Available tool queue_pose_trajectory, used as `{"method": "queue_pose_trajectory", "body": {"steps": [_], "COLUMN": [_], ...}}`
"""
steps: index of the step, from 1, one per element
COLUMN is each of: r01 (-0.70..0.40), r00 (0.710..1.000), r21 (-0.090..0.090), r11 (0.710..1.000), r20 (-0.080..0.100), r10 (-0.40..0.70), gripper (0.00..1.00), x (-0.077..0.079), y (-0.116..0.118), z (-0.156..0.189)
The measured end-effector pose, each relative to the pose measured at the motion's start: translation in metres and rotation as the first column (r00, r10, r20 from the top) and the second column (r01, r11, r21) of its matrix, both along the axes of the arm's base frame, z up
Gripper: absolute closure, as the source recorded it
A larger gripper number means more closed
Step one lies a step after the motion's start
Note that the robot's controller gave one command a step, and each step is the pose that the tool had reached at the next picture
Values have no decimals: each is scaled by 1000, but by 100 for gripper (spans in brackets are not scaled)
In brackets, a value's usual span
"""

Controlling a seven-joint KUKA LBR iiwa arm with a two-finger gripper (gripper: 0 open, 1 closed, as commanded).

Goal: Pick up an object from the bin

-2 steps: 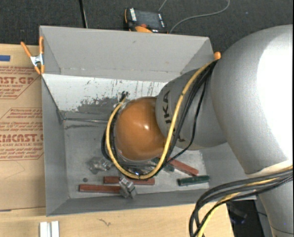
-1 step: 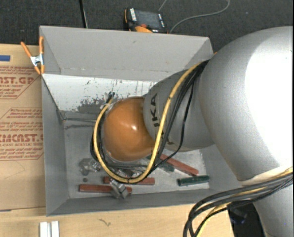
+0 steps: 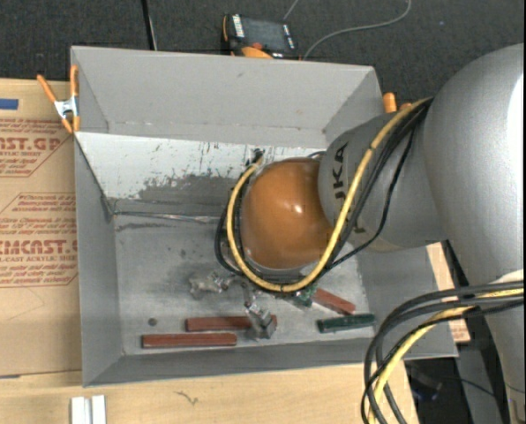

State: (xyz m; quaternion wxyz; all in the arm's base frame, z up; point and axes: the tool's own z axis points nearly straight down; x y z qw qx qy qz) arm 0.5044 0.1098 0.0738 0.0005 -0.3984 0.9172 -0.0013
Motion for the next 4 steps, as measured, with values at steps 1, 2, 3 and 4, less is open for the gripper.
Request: {"method": "queue_pose_trajectory", "body": {"steps": [1,2,3,4], "r01": [20,160,161,173], "r00": [1000,987,987,985], "r21": [4,6,6,7], "r11": [1000,987,987,985], "r20": [-3,10,5,8], "r10": [-20,-160,-161,-173], "gripper": [0,0,100,100], "x": [-13,-21,-23,-4], "y": [4,-5,-4,7], "z": [3,-2,-3,155]}}
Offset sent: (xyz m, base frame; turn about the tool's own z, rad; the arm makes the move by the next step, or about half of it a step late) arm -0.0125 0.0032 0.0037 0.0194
